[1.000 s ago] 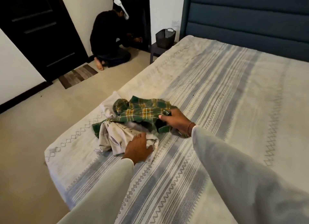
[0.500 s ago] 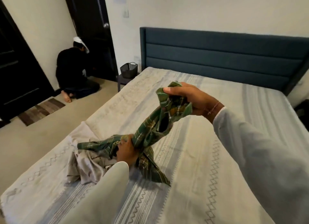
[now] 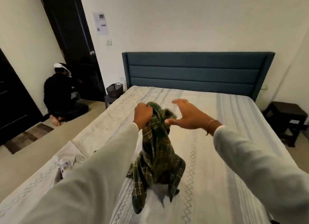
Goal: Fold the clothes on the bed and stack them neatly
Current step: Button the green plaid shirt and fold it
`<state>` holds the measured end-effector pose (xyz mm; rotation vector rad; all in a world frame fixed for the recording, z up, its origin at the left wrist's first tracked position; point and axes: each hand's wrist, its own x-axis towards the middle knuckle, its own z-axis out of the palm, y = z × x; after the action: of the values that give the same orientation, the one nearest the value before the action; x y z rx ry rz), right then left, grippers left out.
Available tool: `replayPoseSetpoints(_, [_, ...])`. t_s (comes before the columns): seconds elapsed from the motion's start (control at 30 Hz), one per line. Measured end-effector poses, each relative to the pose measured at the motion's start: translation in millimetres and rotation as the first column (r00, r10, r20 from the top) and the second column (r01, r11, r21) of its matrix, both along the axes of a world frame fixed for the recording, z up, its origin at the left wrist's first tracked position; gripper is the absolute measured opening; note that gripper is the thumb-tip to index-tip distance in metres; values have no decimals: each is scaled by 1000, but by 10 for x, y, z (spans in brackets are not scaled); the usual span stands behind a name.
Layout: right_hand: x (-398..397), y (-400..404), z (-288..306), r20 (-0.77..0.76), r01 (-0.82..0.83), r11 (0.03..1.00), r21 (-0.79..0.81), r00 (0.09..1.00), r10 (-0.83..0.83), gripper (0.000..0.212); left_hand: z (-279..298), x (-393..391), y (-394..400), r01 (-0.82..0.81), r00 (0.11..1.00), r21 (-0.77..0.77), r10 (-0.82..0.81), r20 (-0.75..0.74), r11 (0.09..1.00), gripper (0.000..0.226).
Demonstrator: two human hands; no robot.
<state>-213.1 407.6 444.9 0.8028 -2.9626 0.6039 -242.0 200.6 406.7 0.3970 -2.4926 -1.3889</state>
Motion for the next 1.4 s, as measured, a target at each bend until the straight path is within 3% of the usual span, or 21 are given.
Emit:
replayPoseSetpoints(0.1, [303, 192, -360, 11, 100, 991, -87, 995, -99, 104, 403, -120, 383, 9, 1000, 188, -8, -4, 982, 31])
replayPoseSetpoints(0.27, [419, 712, -1132, 278, 198, 980, 32, 940, -199, 137, 1120, 61, 923, 145, 989, 440, -112, -100, 886, 25])
replayPoseSetpoints(0.33, [469, 870, -1304, 364, 214, 977, 2, 910, -200, 130, 1422, 190, 1122, 207, 978, 453, -167, -128, 867, 29])
replayPoseSetpoints(0.43, [400, 1040, -1482, 454, 333, 929, -162, 861, -229, 110, 1790, 334, 1278, 306, 952, 443, -279, -127, 843, 36])
replayPoseSetpoints(0.53, [432, 1227, -1376, 587, 358, 844, -400, 807, -65, 55, 2028, 447, 1304, 297, 954, 350, -262, -145, 888, 35])
replayPoseSetpoints(0.63, [694, 1262, -1026, 627, 343, 749, -567, 769, 123, 34, 2104, 421, 1260, 229, 960, 131, -201, -197, 965, 30])
replayPoseSetpoints(0.73, [837, 1258, -733, 590, 330, 626, -707, 763, 264, 26, 1947, 398, 1212, 162, 978, -7, -162, -135, 987, 23])
replayPoseSetpoints(0.87, [900, 1165, -426, 530, 299, 582, -756, 802, 277, 20, 1544, 304, 1160, 212, 975, -90, -206, 78, 973, 48])
replayPoseSetpoints(0.97, [920, 1122, -193, 519, 360, 446, -820, 795, 314, 23, 1345, 293, 1163, 345, 930, -107, -323, 177, 933, 13])
replayPoseSetpoints(1.0, [918, 1114, -111, 520, 391, 387, -835, 791, 322, 25, 1316, 339, 1187, 411, 898, -110, -382, 217, 905, 15])
replayPoseSetpoints(1.1, [883, 1084, 131, 504, 477, 164, -864, 809, 302, 25, 1334, 488, 1314, 611, 771, -131, -550, 320, 780, 46])
replayPoseSetpoints(1.17, [805, 1043, 259, 485, 488, 62, -871, 831, 272, 25, 1395, 593, 1452, 690, 705, -222, -571, 421, 689, 67])
replayPoseSetpoints(1.2, [763, 1025, 306, 490, 496, 41, -868, 838, 240, 26, 1410, 636, 1525, 703, 698, -301, -543, 467, 645, 73])
replayPoseSetpoints(1.27, [699, 956, 394, 485, 492, 11, -870, 854, 186, 27, 1389, 648, 1587, 640, 765, -465, -450, 460, 612, 80])
replayPoseSetpoints(1.3, [660, 926, 437, 456, 468, -20, -884, 869, 193, 26, 1369, 617, 1577, 582, 812, -522, -409, 417, 624, 74])
replayPoseSetpoints(1.37, [619, 930, 532, 374, 400, -96, -912, 904, 209, 23, 1342, 552, 1548, 486, 873, -534, -368, 319, 692, 38])
replayPoseSetpoints(1.4, [627, 948, 571, 329, 344, -65, -937, 929, 169, 22, 1344, 523, 1511, 440, 898, -515, -356, 258, 736, 24])
